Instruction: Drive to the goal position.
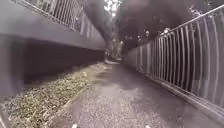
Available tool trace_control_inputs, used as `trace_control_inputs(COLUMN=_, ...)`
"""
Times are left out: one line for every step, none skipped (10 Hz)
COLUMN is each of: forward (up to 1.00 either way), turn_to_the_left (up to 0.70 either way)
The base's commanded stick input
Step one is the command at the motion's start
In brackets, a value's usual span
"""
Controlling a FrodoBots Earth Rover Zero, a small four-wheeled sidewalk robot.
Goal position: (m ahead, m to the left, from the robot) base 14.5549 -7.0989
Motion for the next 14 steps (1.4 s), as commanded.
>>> trace_control_inputs(forward=1.00, turn_to_the_left=0.00)
trace_control_inputs(forward=1.00, turn_to_the_left=0.00)
trace_control_inputs(forward=1.00, turn_to_the_left=0.00)
trace_control_inputs(forward=1.00, turn_to_the_left=0.00)
trace_control_inputs(forward=1.00, turn_to_the_left=0.00)
trace_control_inputs(forward=1.00, turn_to_the_left=0.00)
trace_control_inputs(forward=1.00, turn_to_the_left=0.00)
trace_control_inputs(forward=1.00, turn_to_the_left=0.00)
trace_control_inputs(forward=1.00, turn_to_the_left=0.00)
trace_control_inputs(forward=1.00, turn_to_the_left=0.00)
trace_control_inputs(forward=1.00, turn_to_the_left=0.00)
trace_control_inputs(forward=1.00, turn_to_the_left=0.00)
trace_control_inputs(forward=1.00, turn_to_the_left=0.00)
trace_control_inputs(forward=1.00, turn_to_the_left=0.00)
